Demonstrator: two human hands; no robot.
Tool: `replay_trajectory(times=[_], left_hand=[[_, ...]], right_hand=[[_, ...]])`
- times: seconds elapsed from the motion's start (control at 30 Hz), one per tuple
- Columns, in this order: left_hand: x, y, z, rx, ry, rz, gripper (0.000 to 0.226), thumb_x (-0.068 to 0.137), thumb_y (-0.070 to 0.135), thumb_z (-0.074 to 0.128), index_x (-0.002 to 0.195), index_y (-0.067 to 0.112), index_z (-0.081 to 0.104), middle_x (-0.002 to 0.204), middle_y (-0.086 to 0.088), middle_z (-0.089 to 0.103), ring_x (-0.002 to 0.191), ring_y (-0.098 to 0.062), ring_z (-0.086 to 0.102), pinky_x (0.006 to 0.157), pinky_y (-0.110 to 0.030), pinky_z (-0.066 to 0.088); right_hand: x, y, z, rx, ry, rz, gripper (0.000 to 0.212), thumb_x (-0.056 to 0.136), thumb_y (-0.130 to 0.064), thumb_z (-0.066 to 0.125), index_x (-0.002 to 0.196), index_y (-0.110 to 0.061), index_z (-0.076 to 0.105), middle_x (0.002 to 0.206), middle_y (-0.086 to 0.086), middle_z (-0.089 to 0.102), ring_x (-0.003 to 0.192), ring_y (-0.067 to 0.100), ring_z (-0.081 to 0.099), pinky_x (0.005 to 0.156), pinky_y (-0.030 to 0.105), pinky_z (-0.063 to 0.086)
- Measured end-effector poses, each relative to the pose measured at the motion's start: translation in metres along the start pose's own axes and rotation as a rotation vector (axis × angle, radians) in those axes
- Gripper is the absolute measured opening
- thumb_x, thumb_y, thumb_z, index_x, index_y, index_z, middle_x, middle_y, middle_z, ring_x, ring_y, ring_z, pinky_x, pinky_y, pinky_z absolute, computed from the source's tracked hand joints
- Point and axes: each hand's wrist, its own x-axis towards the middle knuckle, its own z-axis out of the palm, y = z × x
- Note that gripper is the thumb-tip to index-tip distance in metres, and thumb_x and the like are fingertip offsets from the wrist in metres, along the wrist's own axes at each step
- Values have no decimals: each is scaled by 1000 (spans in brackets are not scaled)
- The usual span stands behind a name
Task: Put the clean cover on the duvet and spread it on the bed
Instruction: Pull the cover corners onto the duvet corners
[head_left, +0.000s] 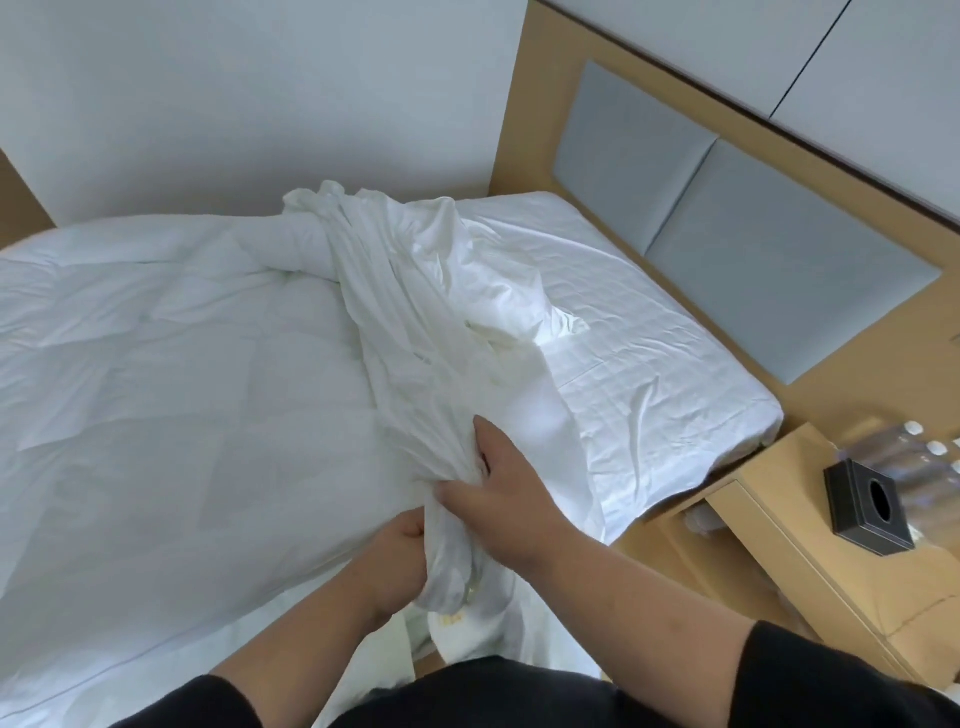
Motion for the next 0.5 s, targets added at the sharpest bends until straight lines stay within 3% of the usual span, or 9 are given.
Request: replay_trajectory(times=[0.1,0.2,0.27,0.33,0.43,0.5], left_hand=[[1,4,-3,127,7,29,12,90,26,61,88,37,64,81,13,70,78,16,62,65,-5,47],[-1,9,-4,-93,139,12,11,93,30,60,102,30,65,86,20,74,81,6,68,66,-13,53],[1,5,2,-212,276,-54,11,101,15,59,97,19,69,77,5,75,67,-4,70,59,-17,53],[4,8,12,-398,332,-106,22,102,7,55,88,9,71,73,-7,72,61,-11,70,55,-22,54],[15,27,30,-734,365,-19,28,99,26,62,114,5,72,113,-23,71,104,-33,71,83,-38,58],[22,40,39,-896,337,39,47,101,48,55,131,13,65,133,-21,63,126,-36,59,101,-46,50]], right_hand=[[10,-12,6,-89,-185,-146,33,81,-22,65,111,-35,58,104,-14,67,98,6,65,89,34,56],[37,-16,-5,-85,-399,-55,27,91,-42,63,117,-37,60,111,-21,67,106,1,63,96,32,50],[56,-11,-20,-73,-526,33,41,95,-56,55,133,-39,57,127,-25,63,119,-1,58,106,33,45],[71,-2,-36,-117,-629,68,65,91,-69,48,150,-41,42,148,-24,49,137,3,46,118,39,35],[87,16,-59,-200,-739,-11,56,91,-74,42,144,-55,41,142,-33,51,133,-3,47,115,36,36],[95,27,-78,-246,-725,-81,40,93,-69,46,132,-63,45,129,-38,57,119,-11,54,101,22,41]])
